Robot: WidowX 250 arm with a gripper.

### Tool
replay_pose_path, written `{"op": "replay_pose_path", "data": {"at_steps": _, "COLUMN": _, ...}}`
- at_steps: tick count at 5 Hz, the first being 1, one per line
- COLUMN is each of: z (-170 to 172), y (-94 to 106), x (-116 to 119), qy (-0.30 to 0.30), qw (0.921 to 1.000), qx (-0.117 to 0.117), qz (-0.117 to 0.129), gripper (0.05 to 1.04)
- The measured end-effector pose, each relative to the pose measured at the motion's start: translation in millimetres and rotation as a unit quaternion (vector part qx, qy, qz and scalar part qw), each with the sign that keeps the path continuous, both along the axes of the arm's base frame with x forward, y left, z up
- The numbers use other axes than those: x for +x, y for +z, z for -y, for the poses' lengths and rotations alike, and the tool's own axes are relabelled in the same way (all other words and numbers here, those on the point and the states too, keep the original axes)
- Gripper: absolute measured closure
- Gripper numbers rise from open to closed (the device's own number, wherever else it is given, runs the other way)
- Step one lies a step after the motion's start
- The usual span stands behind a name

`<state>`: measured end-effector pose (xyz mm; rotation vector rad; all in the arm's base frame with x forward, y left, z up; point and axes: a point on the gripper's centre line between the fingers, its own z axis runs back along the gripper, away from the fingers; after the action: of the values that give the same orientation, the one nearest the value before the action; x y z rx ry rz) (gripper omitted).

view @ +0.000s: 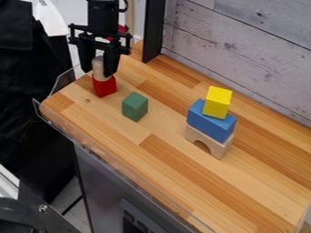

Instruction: Take the cylinder off the red cube and put it on top of the yellow cube

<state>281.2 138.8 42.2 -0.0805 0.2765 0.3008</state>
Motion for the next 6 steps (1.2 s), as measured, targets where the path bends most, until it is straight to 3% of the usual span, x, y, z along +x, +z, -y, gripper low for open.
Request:
{"op": "replay_pose_path", "data": {"at_steps": 1, "z": 0.2, "y": 0.1, "x": -0.4, "qy": 0.004, "qw": 1.0, "qx": 0.001, "qz": -0.002, "gripper": 0.542}}
{"op": "replay_pose_path", "data": {"at_steps": 2, "z": 3.8, "y": 35.5, "x": -6.6, "qy": 0.011, "qw": 0.9993, "qx": 0.018, "qz": 0.03, "gripper": 0.542}}
{"op": "replay_pose_path", "data": {"at_steps": 3, "z": 14.7, "y": 83.3, "x": -12.5, "qy": 0.006, "qw": 0.9962, "qx": 0.042, "qz": 0.076, "gripper": 0.542}}
{"op": "replay_pose_path", "data": {"at_steps": 4, "z": 36.4, "y": 102.2, "x": -15.5, "qy": -0.009, "qw": 0.9961, "qx": 0.05, "qz": 0.072, "gripper": 0.542}}
{"op": "replay_pose_path", "data": {"at_steps": 6, "z": 91.4, "y": 112.1, "x": -8.0, "qy": -0.054, "qw": 0.9953, "qx": 0.018, "qz": 0.078, "gripper": 0.542}}
